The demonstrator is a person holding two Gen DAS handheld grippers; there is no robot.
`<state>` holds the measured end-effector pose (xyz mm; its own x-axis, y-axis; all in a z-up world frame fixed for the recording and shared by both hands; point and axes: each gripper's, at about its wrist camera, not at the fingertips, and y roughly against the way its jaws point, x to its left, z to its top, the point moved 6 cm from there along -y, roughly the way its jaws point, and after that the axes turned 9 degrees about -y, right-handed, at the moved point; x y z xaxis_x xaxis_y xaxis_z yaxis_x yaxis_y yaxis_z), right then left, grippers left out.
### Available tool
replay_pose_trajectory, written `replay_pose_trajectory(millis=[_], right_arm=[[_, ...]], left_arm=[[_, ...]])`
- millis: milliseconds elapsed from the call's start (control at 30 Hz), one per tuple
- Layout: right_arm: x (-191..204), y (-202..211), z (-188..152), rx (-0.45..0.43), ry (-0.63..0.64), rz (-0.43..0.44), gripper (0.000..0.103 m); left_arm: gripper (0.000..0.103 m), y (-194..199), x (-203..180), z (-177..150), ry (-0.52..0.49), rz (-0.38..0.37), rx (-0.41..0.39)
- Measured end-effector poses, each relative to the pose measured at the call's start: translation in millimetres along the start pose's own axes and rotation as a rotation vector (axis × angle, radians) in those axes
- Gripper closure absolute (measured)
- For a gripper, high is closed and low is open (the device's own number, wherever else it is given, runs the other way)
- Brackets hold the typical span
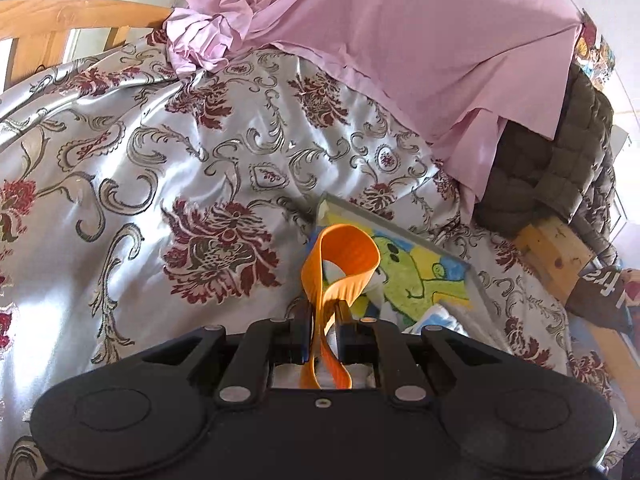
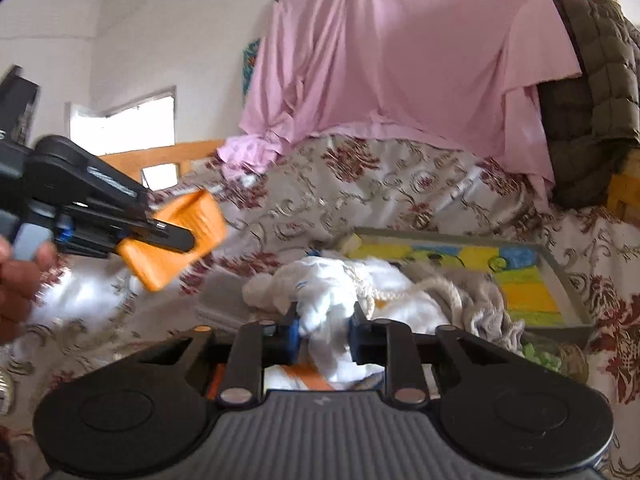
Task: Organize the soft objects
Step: 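Grasp the white cloth with the right tool while the left tool lifts the orange band, then carry the orange band and white cloth over the cartoon tray with both tools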
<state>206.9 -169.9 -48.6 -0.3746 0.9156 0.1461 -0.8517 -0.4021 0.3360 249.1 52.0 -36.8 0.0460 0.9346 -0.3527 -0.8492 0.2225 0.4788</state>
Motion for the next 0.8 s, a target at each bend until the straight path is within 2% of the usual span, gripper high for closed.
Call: replay_pose_trajectory(millis=[200, 300, 367, 433, 500, 567, 600, 633, 800], right_arm=[[18.8, 22.8, 9.6, -0.070, 0.051, 0.084, 0.079], [21.9, 24.6, 11.3, -0.080, 0.065, 0.090, 0.078], [19.1, 19.3, 8.7, -0.068, 0.069, 0.062, 0.072], [13.9, 12.0, 5.6, -0.055, 0.067, 0.030, 0.059], [9.9, 5.3, 3.8, -0.037, 0.061, 0.013, 0.057], [8.3, 2.6, 2.8, -0.020, 0.054, 0.009, 0.061], [8.8, 2.2, 2.7, -0.012, 0.059, 0.011, 0.074], [10.4, 2.9, 2.9, -0.007, 0.068, 0.014, 0.077], [21.1, 20.0, 8.1, -0.071, 0.115, 0.043, 0.082]], left_arm=[[0.090, 3.3, -12.6, 4.2, -0.003, -0.024, -0.012], [0.090, 2.5, -19.5, 3.3, -0.010, -0.041, -0.007], [0.090, 0.8, -23.2, 1.2, -0.016, -0.047, 0.002], [0.090, -1.9, -26.3, -1.4, -0.022, -0.051, 0.013], [0.090, -4.3, -29.3, -4.8, -0.029, -0.052, 0.025], [0.090, -5.4, -31.6, -6.7, -0.033, -0.050, 0.029], [0.090, -5.5, -31.9, -6.8, -0.034, -0.049, 0.030], [0.090, -5.4, -31.9, -6.7, -0.033, -0.049, 0.029], [0.090, 5.6, -36.7, -2.7, -0.020, -0.028, 0.005]])
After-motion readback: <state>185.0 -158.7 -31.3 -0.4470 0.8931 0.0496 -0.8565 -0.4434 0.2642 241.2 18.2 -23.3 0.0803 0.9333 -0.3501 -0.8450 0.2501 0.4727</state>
